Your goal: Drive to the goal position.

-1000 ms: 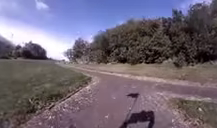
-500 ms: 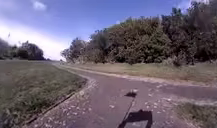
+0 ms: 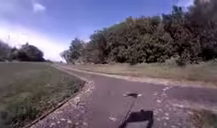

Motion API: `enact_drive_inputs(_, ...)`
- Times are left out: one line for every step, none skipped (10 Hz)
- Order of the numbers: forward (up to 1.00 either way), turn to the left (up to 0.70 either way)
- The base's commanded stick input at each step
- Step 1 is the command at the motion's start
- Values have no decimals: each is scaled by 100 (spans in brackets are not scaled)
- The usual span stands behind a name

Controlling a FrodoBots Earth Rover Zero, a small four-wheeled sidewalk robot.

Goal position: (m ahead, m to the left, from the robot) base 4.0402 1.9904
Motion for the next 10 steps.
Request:
enact_drive_inputs(70, -33)
enact_drive_inputs(70, -25)
enact_drive_inputs(70, 0)
enact_drive_inputs(70, 0)
enact_drive_inputs(70, 0)
enact_drive_inputs(70, 0)
enact_drive_inputs(70, 0)
enact_drive_inputs(70, 0)
enact_drive_inputs(70, 0)
enact_drive_inputs(70, 0)
